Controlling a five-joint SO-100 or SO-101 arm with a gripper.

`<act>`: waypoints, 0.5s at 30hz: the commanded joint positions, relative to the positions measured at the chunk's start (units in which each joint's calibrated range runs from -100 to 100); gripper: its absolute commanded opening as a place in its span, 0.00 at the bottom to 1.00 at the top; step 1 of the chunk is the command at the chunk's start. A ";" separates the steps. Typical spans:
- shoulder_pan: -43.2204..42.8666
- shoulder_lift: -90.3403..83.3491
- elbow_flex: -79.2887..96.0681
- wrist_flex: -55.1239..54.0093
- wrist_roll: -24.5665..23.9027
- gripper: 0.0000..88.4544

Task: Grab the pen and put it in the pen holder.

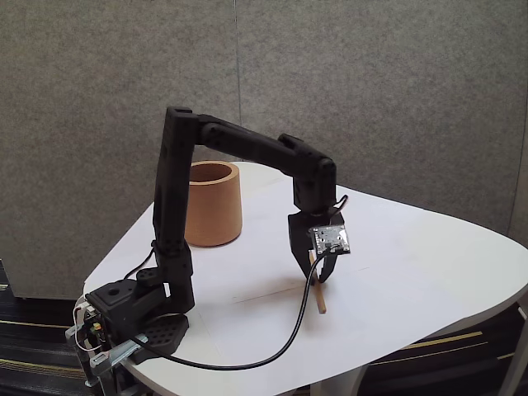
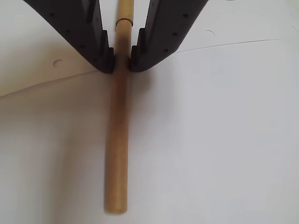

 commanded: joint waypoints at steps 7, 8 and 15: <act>-0.25 -7.32 -13.81 6.44 0.07 0.01; -0.25 -8.38 -16.70 6.86 0.13 0.01; -1.93 -17.73 -30.42 7.88 0.18 0.01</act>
